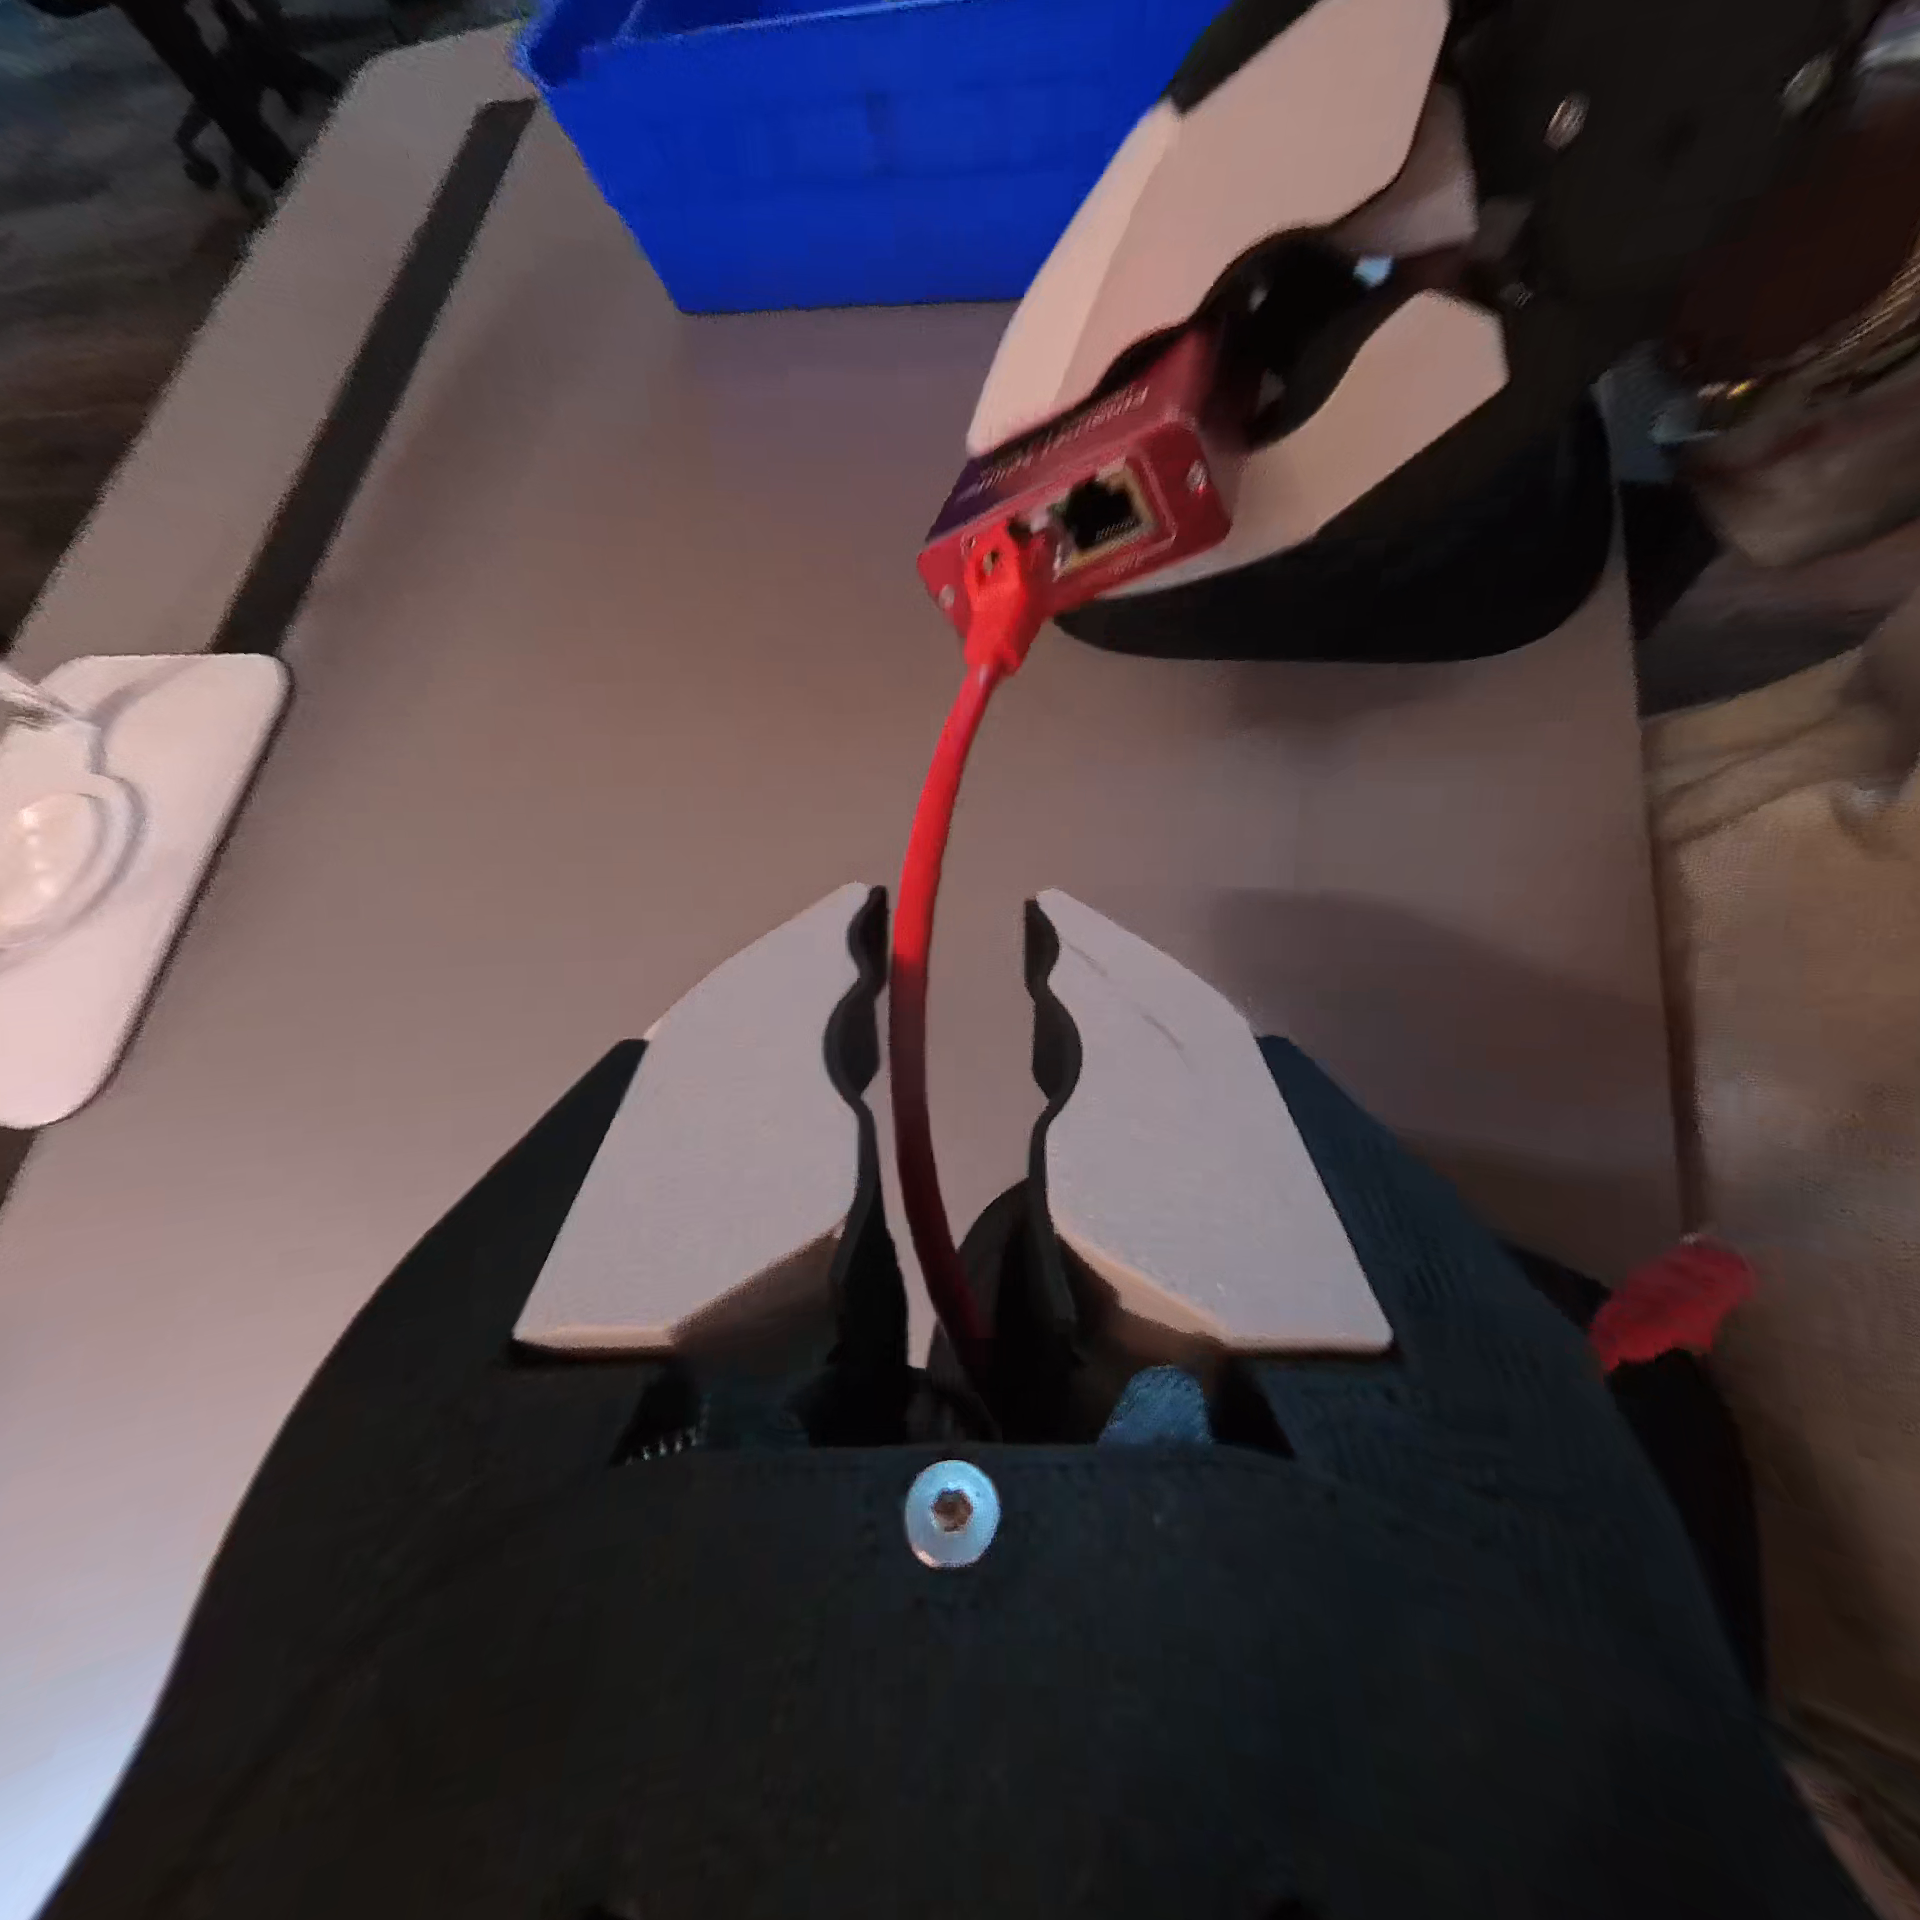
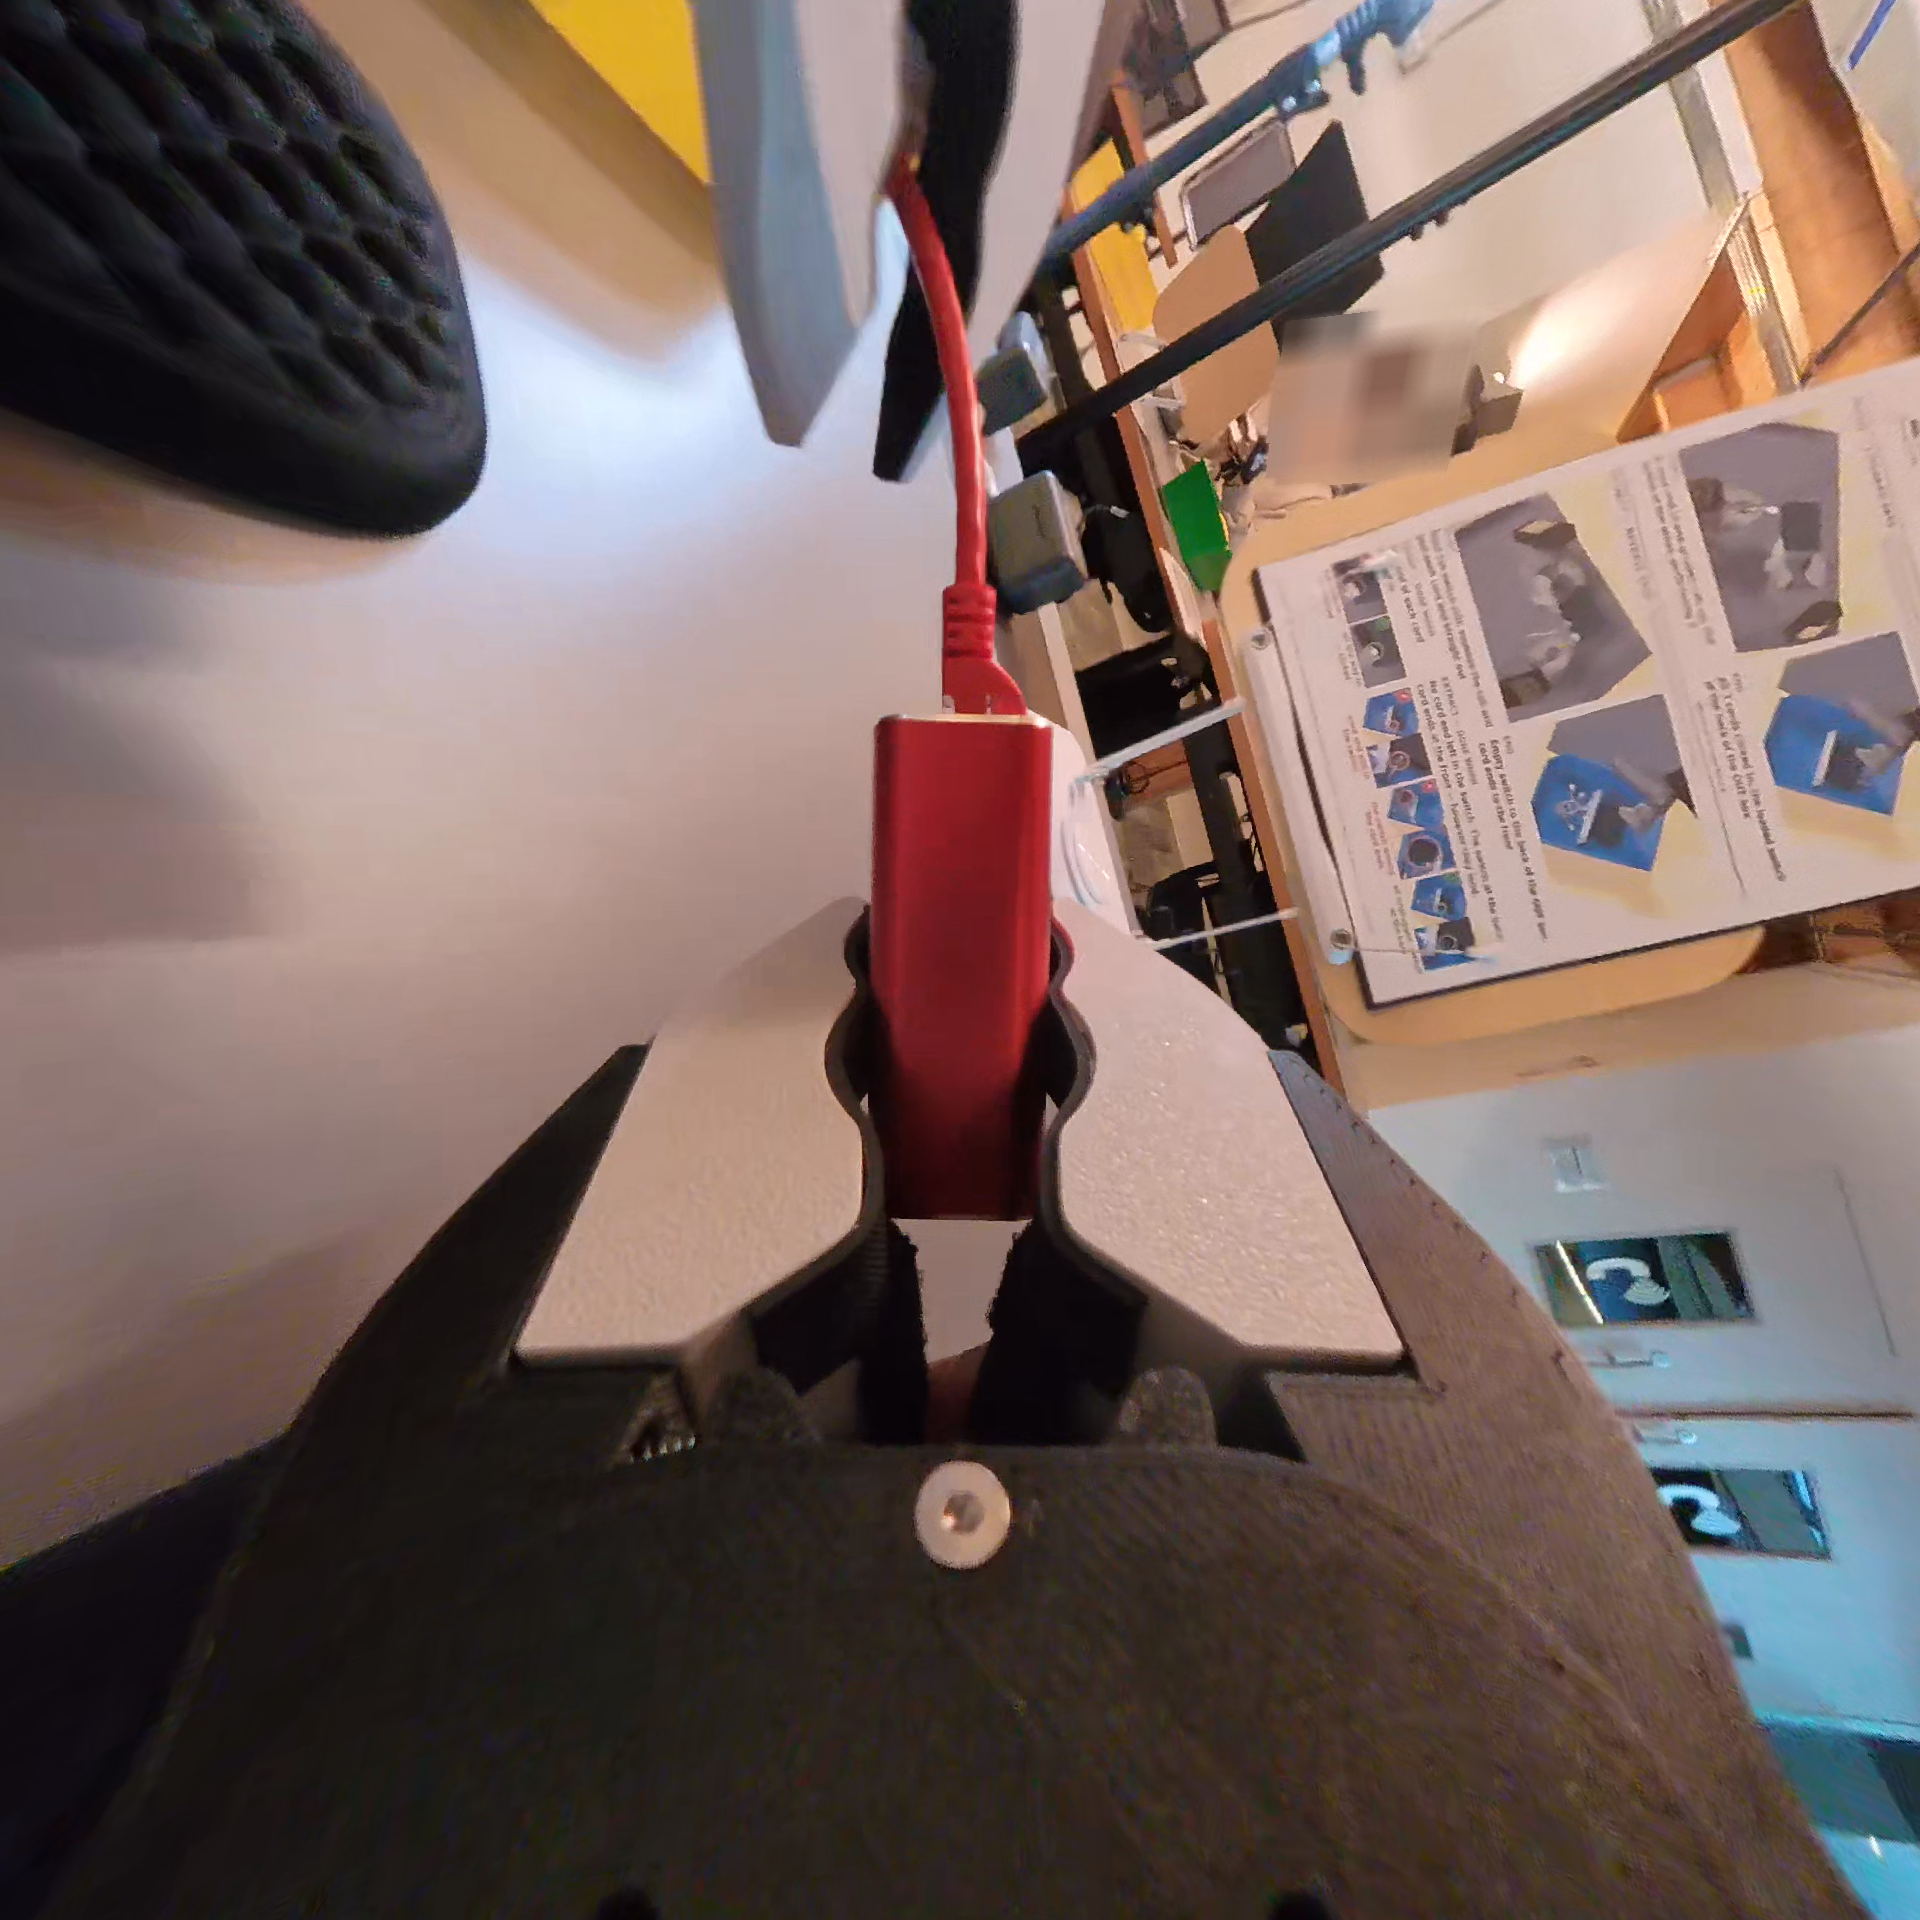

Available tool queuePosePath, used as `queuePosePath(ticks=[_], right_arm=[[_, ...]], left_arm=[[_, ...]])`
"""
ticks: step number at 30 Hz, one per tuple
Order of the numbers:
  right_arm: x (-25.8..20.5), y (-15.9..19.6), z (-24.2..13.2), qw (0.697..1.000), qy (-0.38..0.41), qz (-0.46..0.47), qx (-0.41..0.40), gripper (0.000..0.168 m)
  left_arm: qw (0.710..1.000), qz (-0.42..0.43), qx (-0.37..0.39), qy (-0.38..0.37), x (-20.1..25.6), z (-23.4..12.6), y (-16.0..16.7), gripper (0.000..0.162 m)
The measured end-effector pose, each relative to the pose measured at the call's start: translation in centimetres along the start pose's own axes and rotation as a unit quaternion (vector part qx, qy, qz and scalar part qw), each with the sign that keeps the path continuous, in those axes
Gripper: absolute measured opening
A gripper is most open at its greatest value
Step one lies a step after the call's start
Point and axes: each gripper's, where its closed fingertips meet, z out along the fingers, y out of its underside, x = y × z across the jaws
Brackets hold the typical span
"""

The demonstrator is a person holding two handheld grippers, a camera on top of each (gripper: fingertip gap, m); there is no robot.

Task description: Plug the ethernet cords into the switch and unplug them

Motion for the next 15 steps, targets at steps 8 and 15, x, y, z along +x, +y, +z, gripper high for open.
queuePosePath(ticks=[8, 15], right_arm=[[3.2, -0.6, -1.1, 0.999, 0.026, 0.026, -0.011, 0.029], [-1.0, 0.8, 1.0, 0.999, -0.038, 0.004, -0.022, 0.028]], left_arm=[[0.993, -0.055, -0.003, -0.1, -2.1, -3.0, 2.3, 0.024], [0.985, -0.068, -0.07, -0.142, -2.6, -4.2, 5.9, 0.007]])
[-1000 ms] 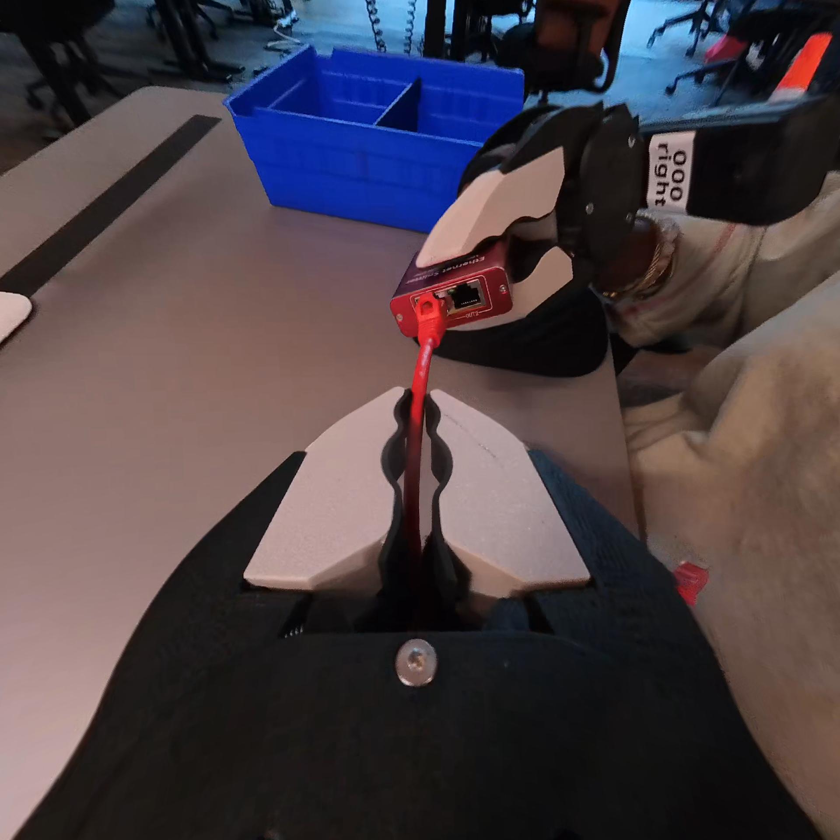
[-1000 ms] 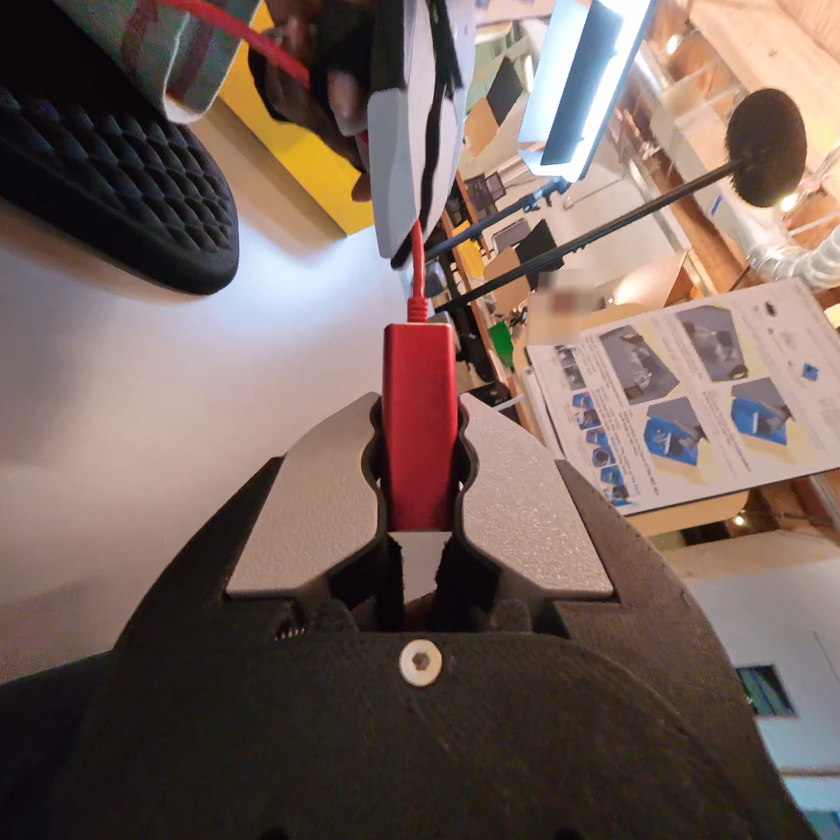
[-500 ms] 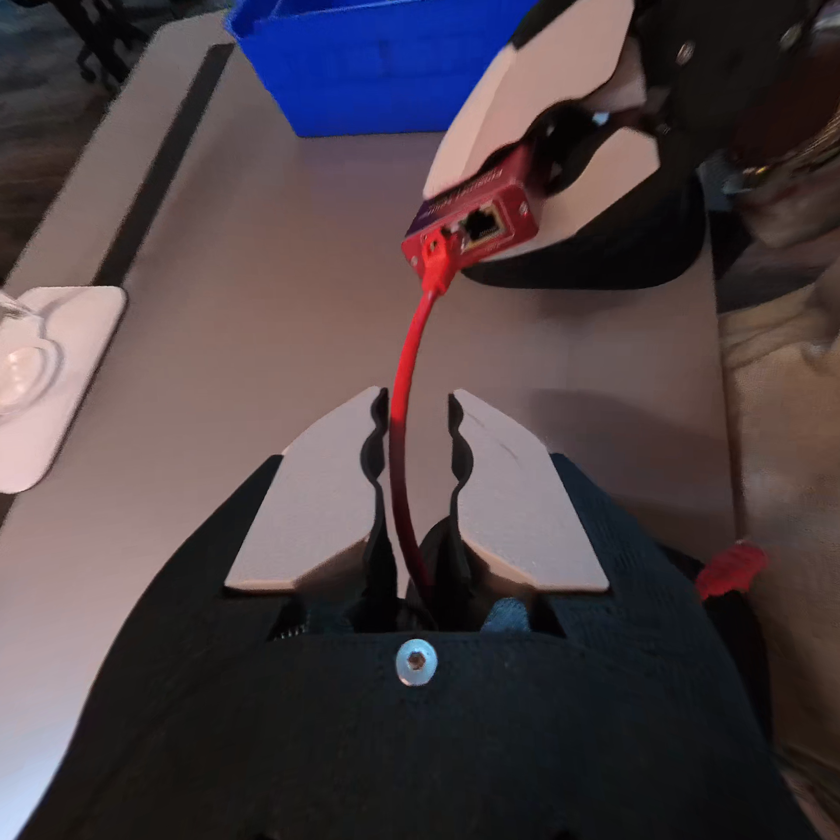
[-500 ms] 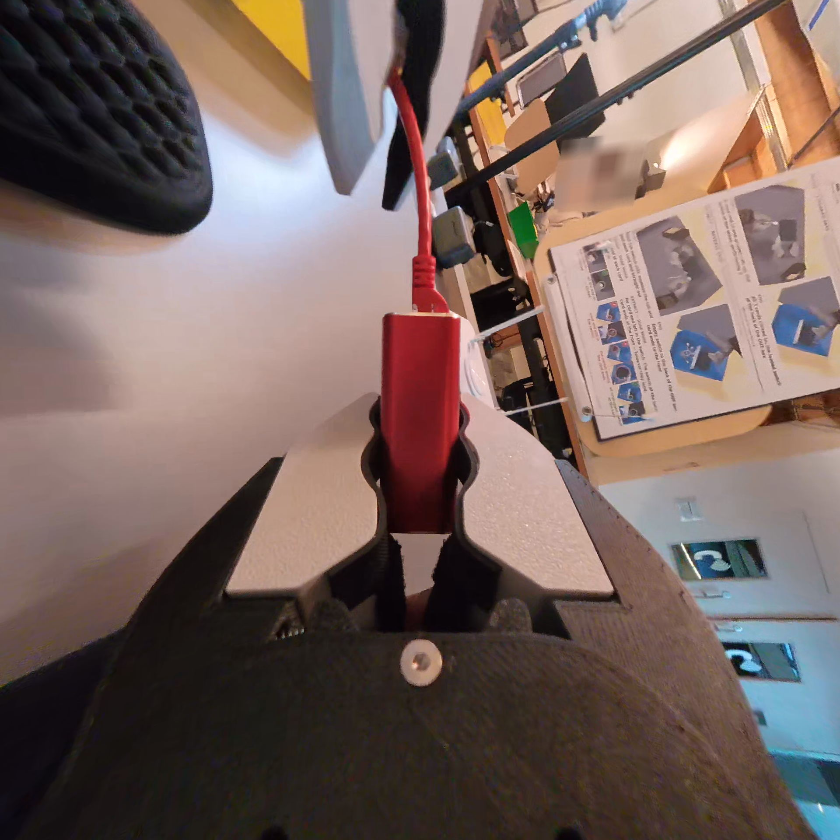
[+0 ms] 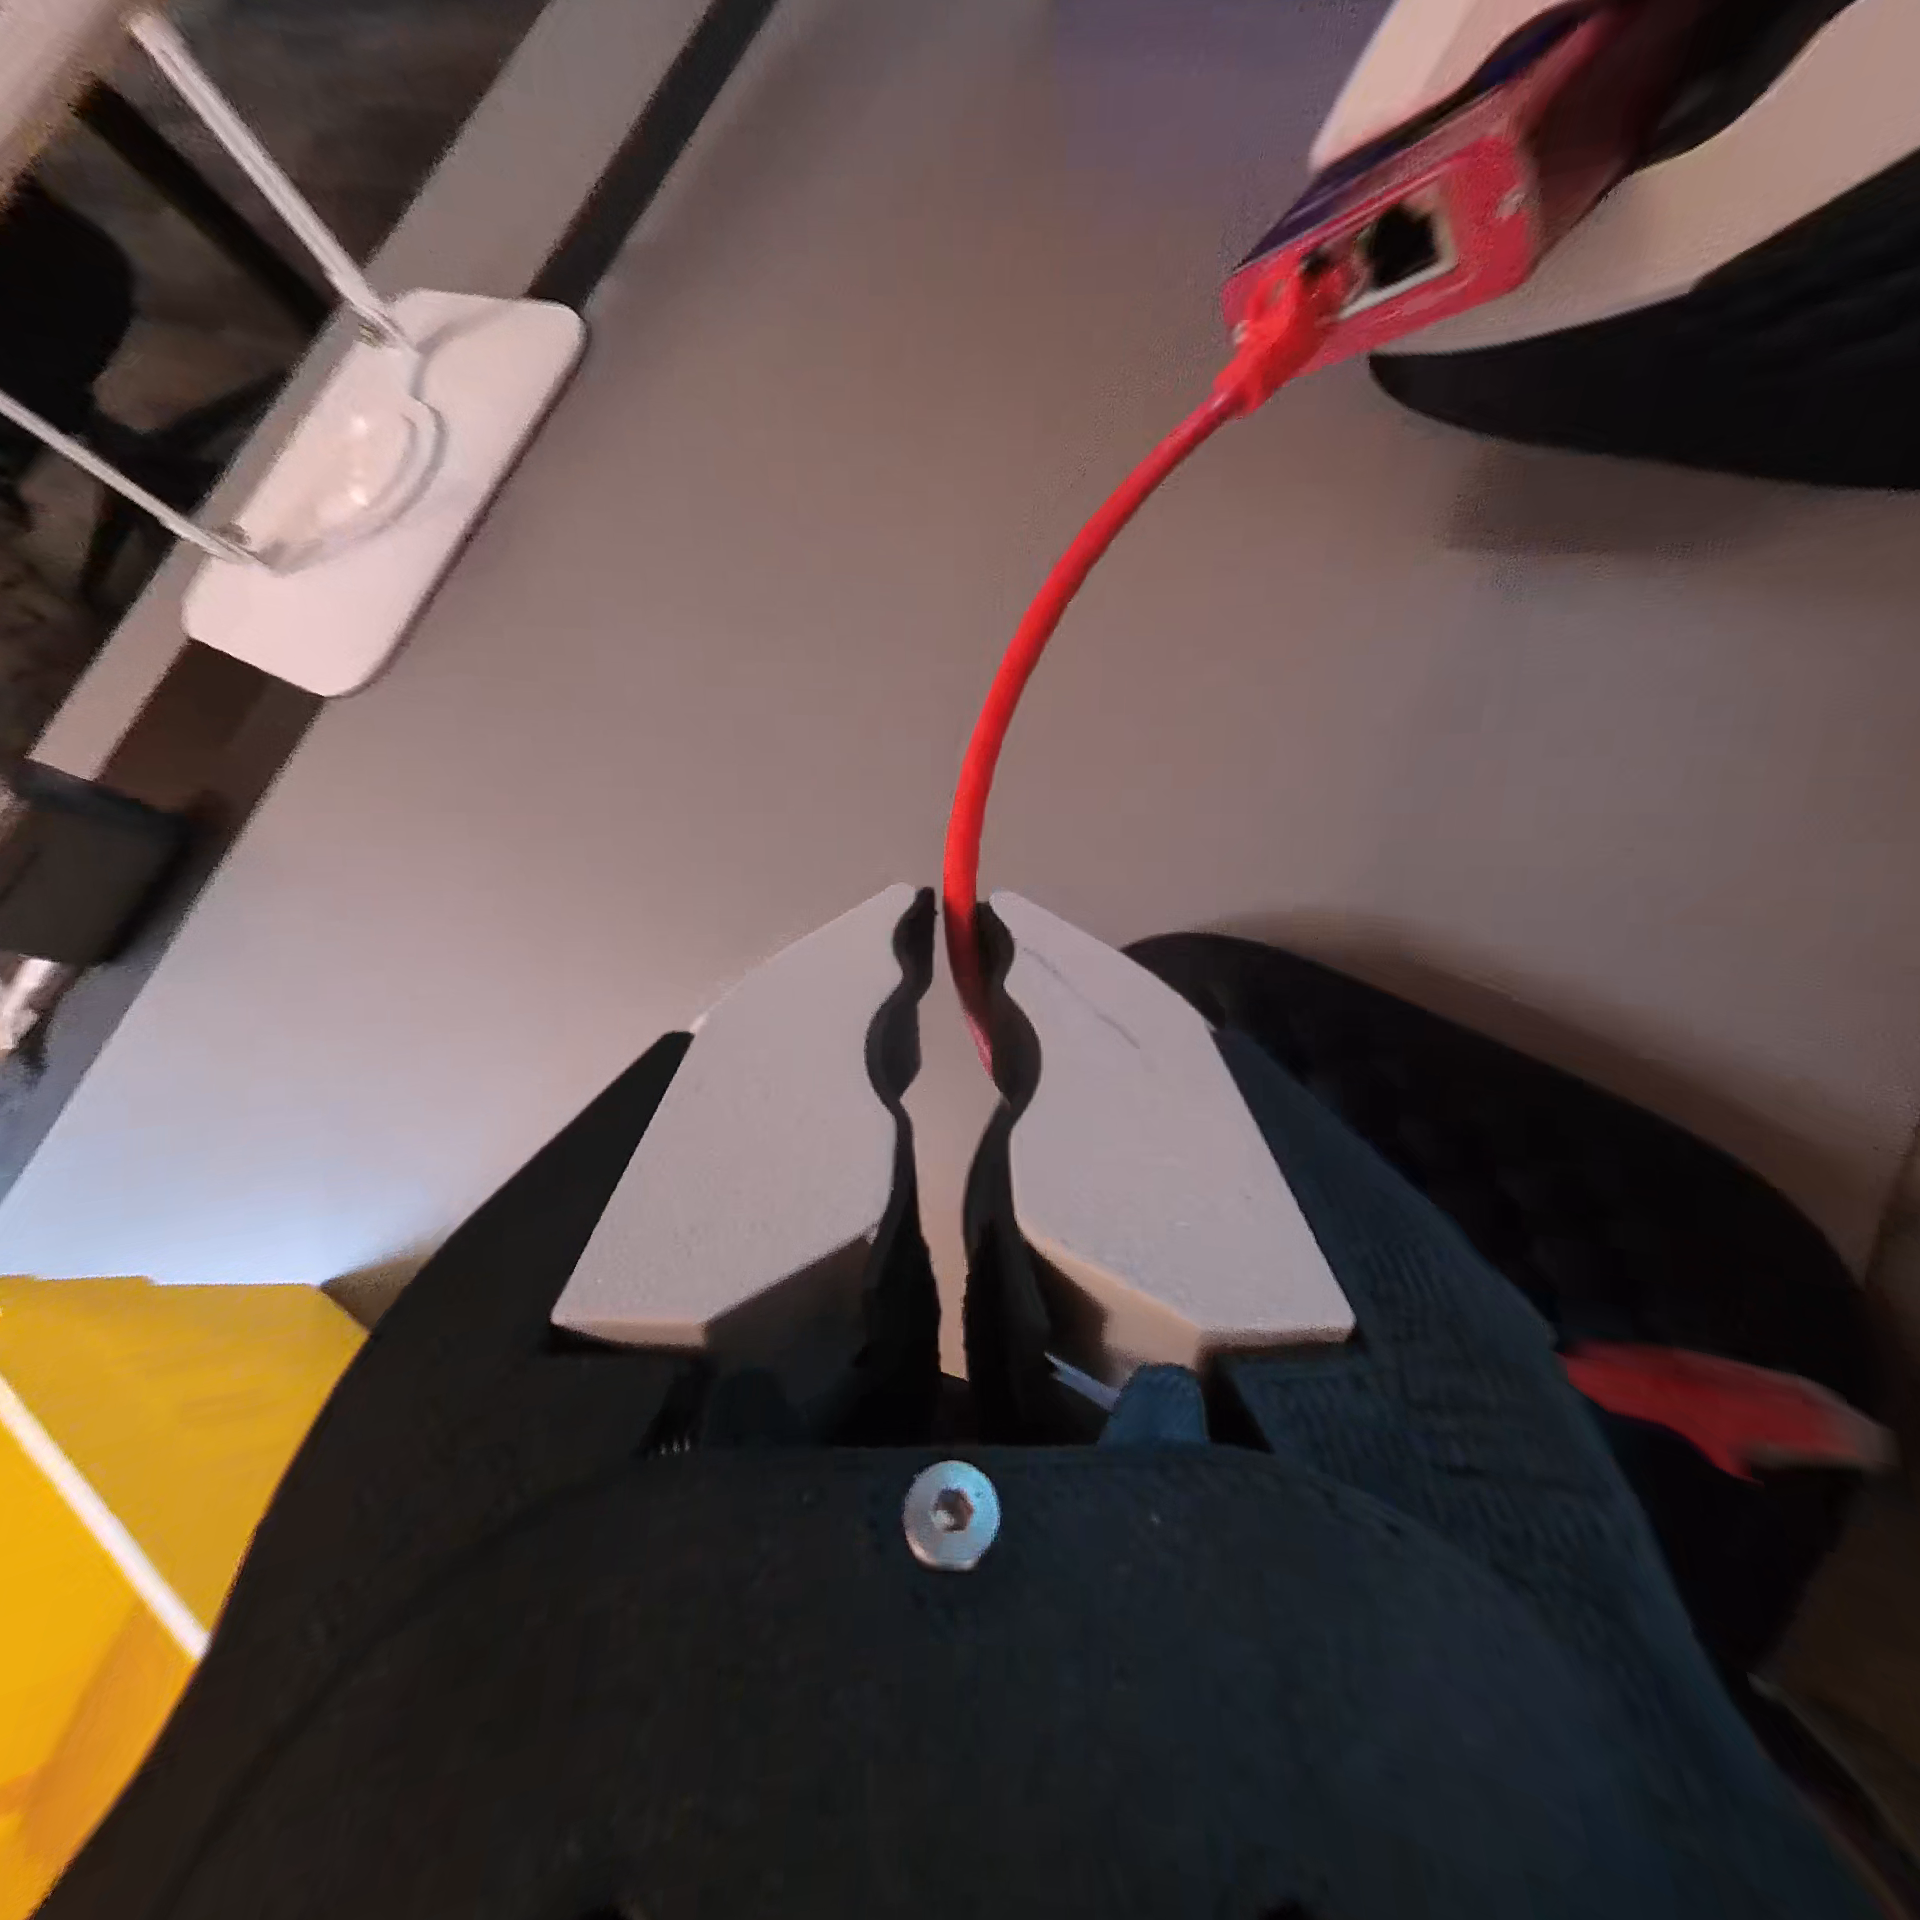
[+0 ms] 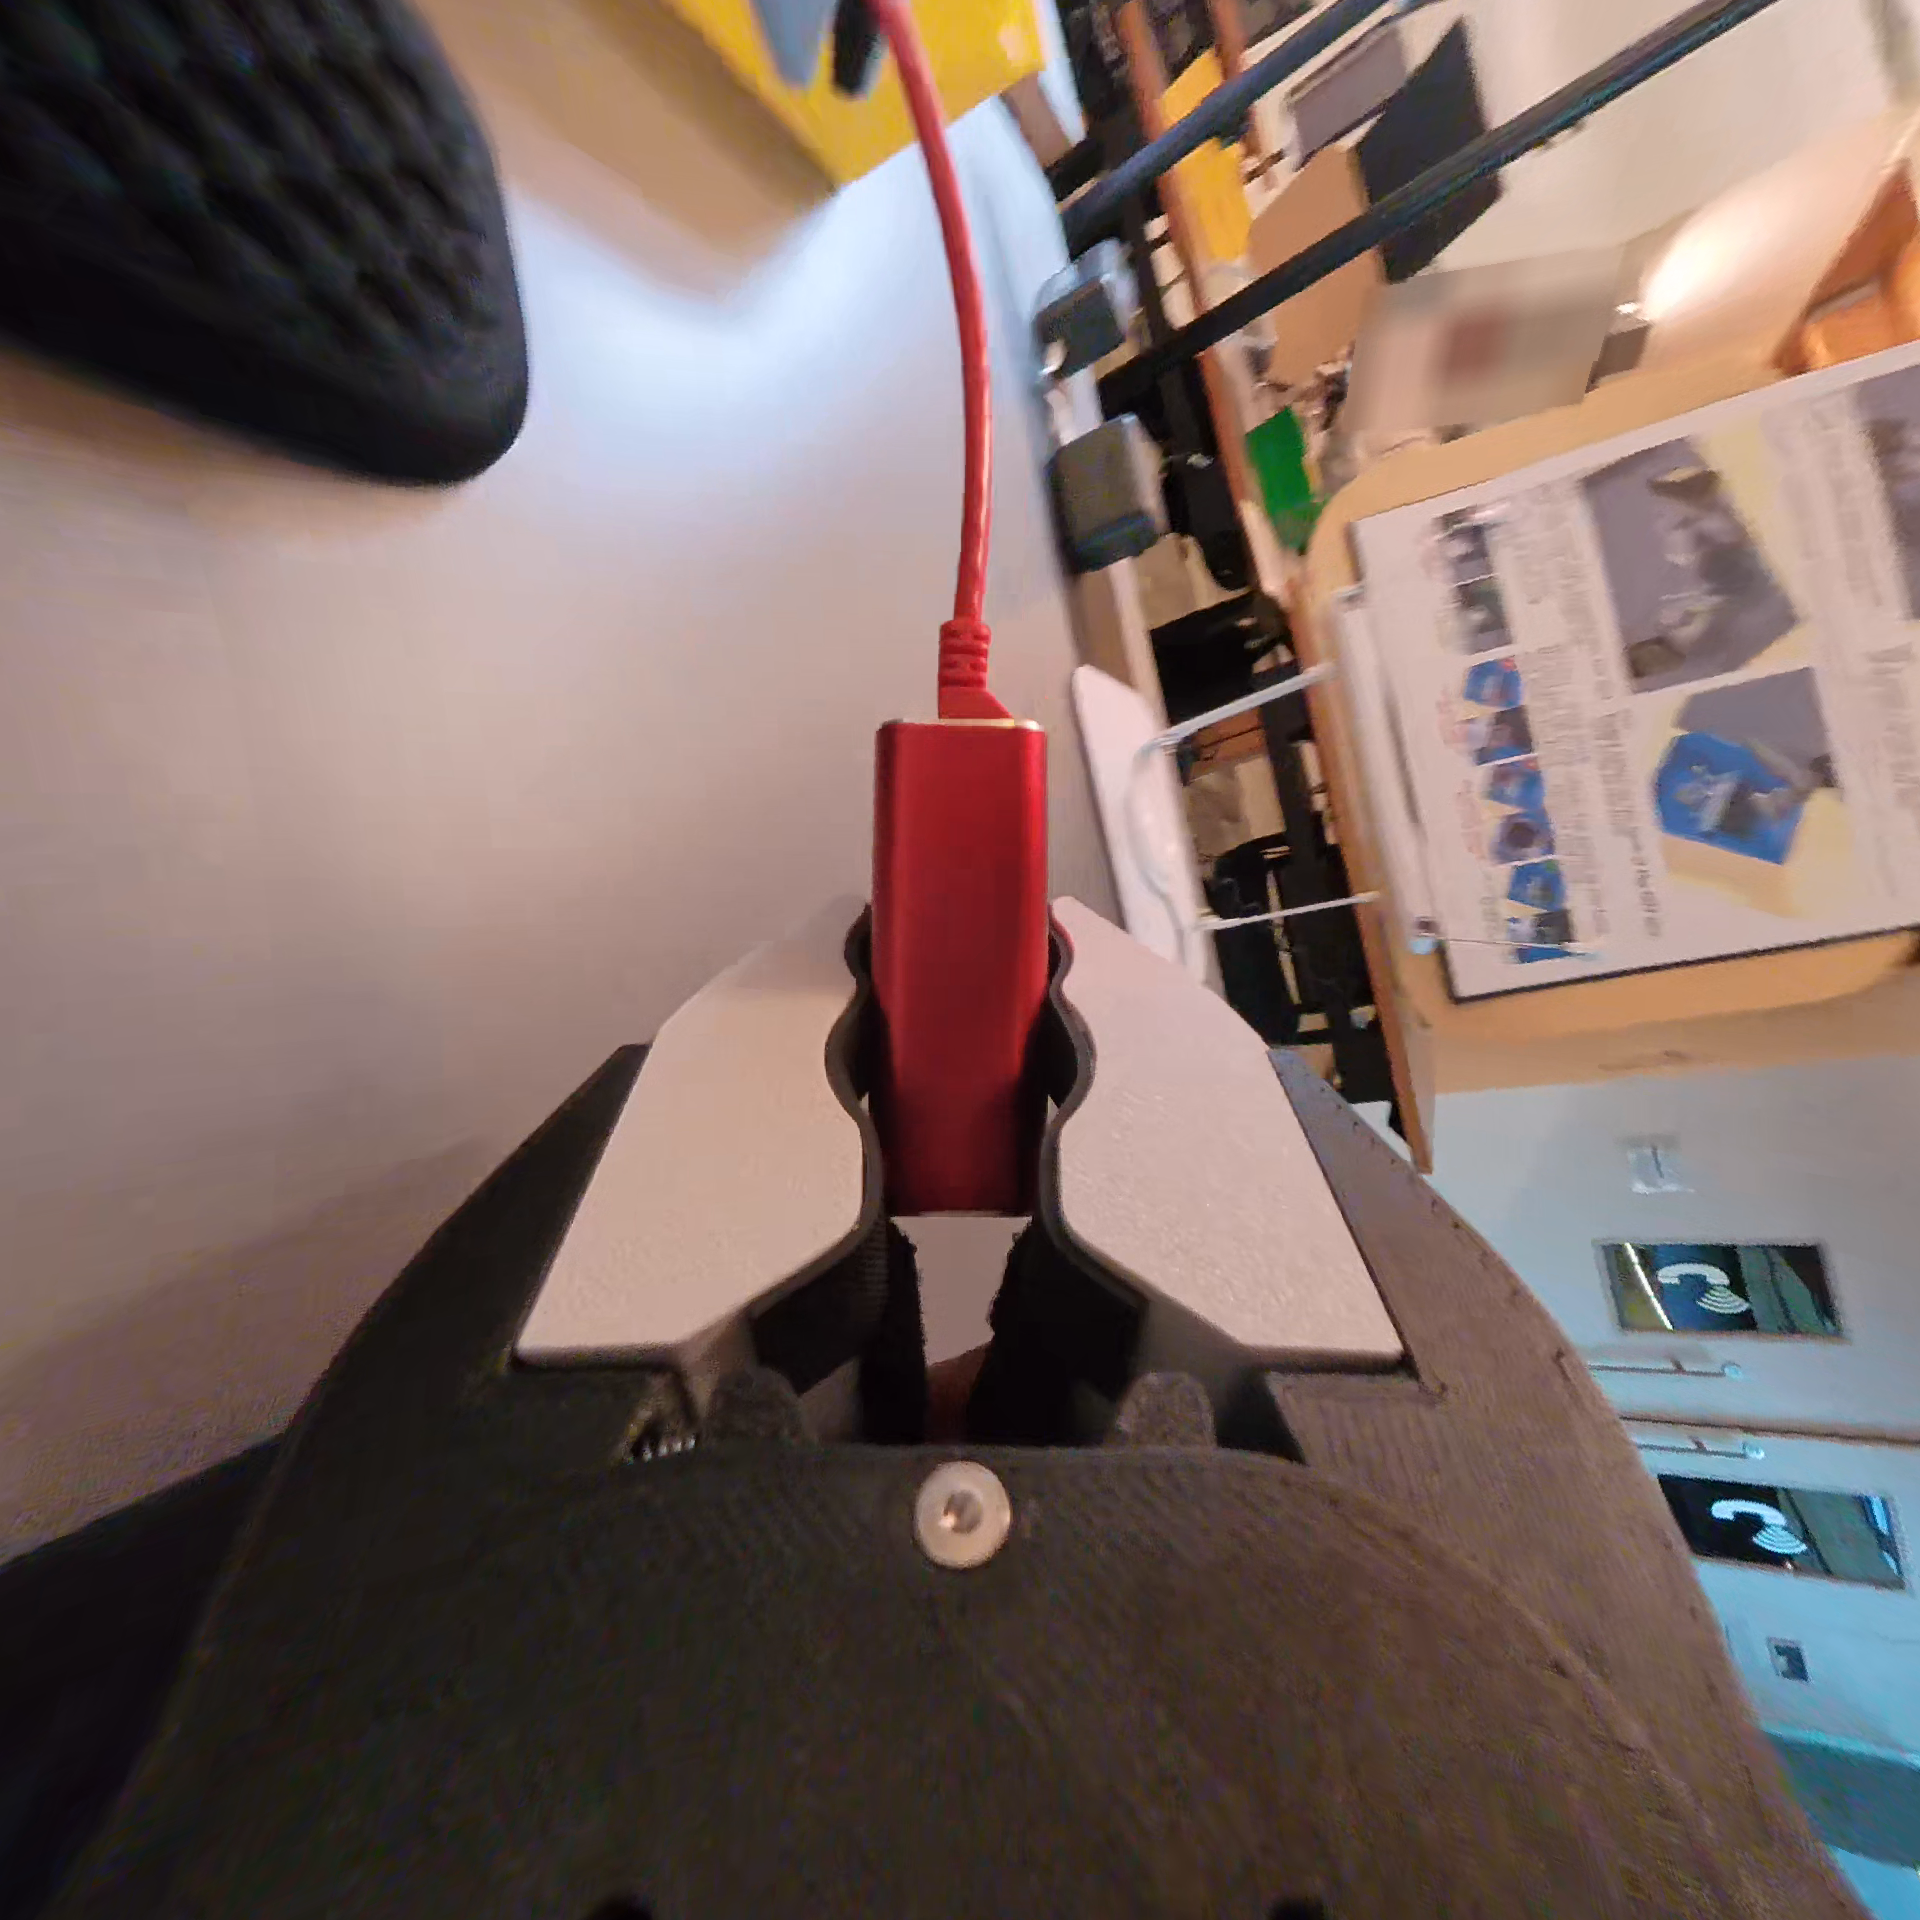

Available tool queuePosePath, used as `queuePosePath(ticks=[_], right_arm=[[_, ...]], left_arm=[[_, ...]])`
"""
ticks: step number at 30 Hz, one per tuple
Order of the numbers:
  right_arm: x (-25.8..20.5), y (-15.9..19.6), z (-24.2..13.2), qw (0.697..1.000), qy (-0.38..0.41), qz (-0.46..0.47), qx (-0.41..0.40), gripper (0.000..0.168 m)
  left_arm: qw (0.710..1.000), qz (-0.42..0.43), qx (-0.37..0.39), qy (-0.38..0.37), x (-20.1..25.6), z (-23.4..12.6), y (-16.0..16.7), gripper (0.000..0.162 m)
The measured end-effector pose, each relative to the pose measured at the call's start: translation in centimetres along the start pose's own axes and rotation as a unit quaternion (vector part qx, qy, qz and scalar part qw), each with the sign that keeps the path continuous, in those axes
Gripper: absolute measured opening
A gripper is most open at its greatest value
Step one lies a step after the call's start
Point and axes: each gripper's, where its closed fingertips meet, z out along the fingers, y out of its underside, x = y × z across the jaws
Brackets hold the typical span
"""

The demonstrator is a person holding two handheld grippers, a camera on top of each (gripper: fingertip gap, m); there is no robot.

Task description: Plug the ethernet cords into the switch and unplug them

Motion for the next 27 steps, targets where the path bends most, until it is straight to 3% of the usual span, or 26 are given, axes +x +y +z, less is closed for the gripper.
queuePosePath(ticks=[9, 21, 27], right_arm=[[-5.4, 2.8, 2.4, 0.996, -0.076, -0.029, -0.045, 0.029], [-6.7, 5.0, 2.4, 0.991, -0.115, -0.007, -0.072, 0.03], [-6.7, 5.0, 1.6, 0.988, -0.135, 0.01, -0.079, 0.04]], left_arm=[[0.994, 0.038, -0.103, 0.008, 1.5, 2.8, 3.7, 0.007], [0.999, -0.036, -0.034, 0.018, 2.0, 2.3, 2.6, 0.012], [0.998, -0.05, -0.026, 0.016, 2.6, 2.0, 3.0, 0.016]])
